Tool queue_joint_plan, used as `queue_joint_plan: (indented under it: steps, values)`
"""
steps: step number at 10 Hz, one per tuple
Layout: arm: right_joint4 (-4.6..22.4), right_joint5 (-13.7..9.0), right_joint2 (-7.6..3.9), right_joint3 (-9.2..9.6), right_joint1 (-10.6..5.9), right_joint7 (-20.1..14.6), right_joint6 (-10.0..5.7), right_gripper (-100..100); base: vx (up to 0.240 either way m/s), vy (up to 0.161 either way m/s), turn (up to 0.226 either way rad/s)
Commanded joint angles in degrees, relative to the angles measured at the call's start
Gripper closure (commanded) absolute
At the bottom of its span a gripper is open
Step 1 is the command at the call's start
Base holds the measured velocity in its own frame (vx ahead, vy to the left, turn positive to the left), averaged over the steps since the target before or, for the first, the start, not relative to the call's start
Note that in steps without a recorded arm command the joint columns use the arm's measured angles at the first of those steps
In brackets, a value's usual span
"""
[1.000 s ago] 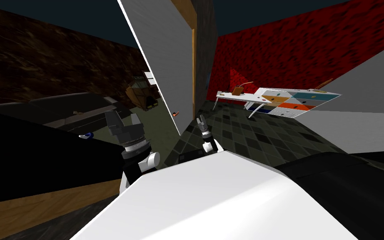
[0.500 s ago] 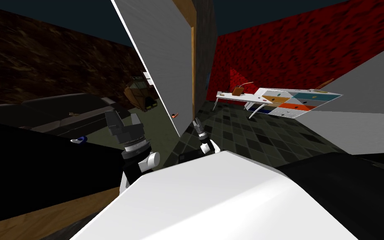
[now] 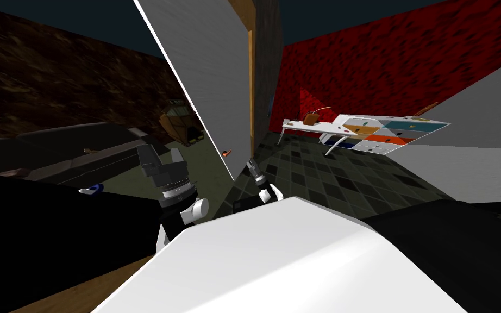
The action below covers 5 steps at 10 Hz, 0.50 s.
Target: Push the door open
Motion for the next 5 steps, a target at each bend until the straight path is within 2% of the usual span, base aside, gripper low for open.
queue_joint_plan:
  steps: [1,5]
  values:
    - [2.30,-0.08,-0.12,1.35,-1.18,-0.30,-0.11,-100,0.082,-0.023,-0.013]
    - [7.68,-0.19,-0.43,4.87,-3.39,-0.91,-0.64,-100,0.098,-0.030,-0.013]
